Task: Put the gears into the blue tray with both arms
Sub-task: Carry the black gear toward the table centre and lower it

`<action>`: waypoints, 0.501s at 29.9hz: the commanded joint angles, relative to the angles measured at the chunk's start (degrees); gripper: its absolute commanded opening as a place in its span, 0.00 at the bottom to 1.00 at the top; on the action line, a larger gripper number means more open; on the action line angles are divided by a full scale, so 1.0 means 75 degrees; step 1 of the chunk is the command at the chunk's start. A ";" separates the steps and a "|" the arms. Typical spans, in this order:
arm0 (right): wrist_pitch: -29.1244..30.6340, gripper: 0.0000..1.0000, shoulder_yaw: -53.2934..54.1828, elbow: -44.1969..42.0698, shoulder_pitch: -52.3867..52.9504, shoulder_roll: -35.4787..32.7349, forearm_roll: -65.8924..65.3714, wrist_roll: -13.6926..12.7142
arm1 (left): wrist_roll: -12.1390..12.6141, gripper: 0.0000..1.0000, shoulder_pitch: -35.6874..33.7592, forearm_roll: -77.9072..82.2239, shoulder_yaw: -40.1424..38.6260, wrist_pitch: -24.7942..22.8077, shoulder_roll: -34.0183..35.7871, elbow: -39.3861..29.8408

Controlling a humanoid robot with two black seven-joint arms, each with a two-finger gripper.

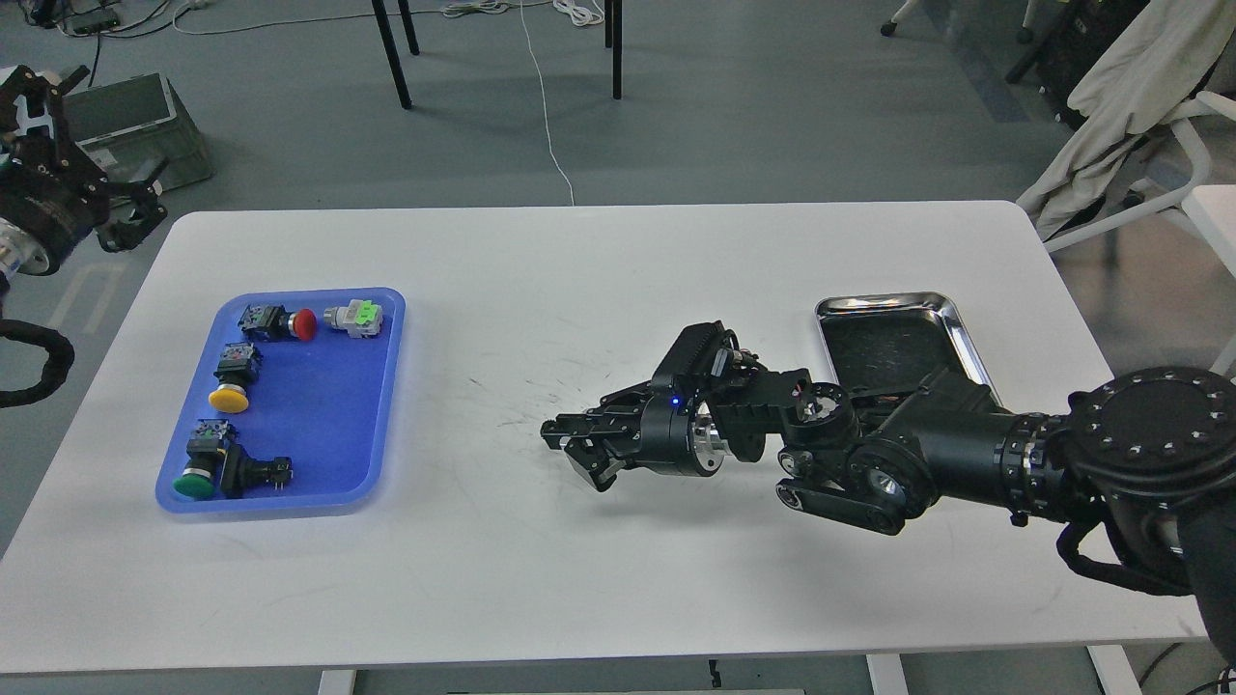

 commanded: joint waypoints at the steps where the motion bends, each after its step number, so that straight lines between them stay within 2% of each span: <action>1: -0.0009 0.00 -0.0002 -0.0060 -0.0093 -0.0001 -0.0100 0.0068 | 0.0001 0.99 -0.0013 0.0000 0.0000 0.0000 0.0025 0.0000; 6: -0.0009 0.00 -0.0048 -0.0118 -0.0175 -0.0001 -0.0252 0.0221 | 0.0001 0.99 -0.0013 0.0000 0.0000 0.0000 0.0025 0.0000; 15: -0.0115 0.00 -0.0353 -0.0505 -0.0350 -0.0001 -0.0487 0.0221 | 0.0001 0.99 -0.0002 0.0000 -0.0082 0.0000 0.0118 -0.0011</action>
